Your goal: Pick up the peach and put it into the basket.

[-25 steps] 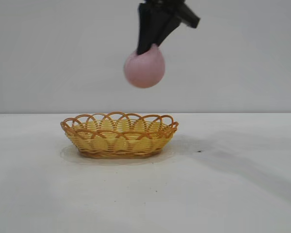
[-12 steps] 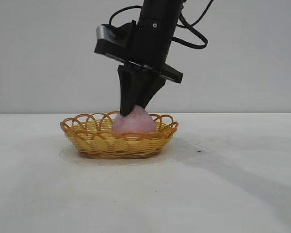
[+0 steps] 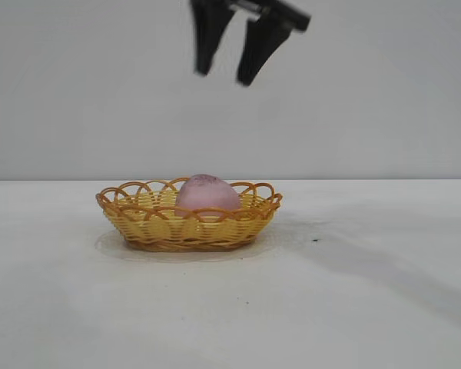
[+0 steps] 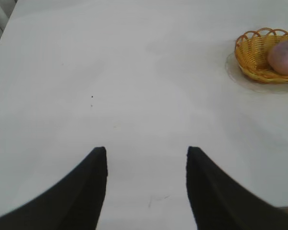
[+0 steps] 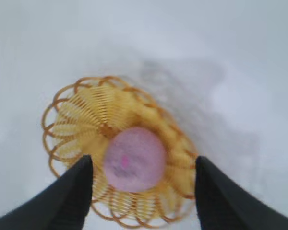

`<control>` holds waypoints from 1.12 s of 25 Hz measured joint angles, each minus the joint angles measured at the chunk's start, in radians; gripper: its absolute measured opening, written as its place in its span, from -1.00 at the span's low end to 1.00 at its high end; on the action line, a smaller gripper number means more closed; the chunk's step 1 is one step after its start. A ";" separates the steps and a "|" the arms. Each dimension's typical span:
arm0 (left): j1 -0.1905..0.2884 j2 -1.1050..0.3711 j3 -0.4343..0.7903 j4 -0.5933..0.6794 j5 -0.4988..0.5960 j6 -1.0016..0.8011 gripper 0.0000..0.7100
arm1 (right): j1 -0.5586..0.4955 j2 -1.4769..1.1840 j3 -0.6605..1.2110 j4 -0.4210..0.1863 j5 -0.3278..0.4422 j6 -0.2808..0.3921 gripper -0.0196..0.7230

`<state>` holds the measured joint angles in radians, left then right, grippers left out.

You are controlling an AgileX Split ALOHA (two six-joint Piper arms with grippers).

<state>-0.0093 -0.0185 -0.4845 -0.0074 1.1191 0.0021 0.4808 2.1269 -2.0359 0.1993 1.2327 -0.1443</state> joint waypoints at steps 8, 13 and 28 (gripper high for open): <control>0.000 0.000 0.000 0.000 0.000 0.000 -0.08 | -0.320 -0.009 0.281 -0.045 -0.022 0.034 -0.09; 0.000 0.000 0.000 0.000 0.000 0.000 -0.08 | -0.366 -0.023 0.339 -0.053 -0.056 0.038 -0.09; 0.000 0.000 0.000 0.000 0.000 0.000 -0.08 | -0.362 -1.150 1.216 -0.024 -0.460 0.014 -0.09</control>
<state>-0.0093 -0.0185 -0.4845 -0.0074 1.1191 0.0021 0.1190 0.9767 -0.8197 0.1758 0.7725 -0.1301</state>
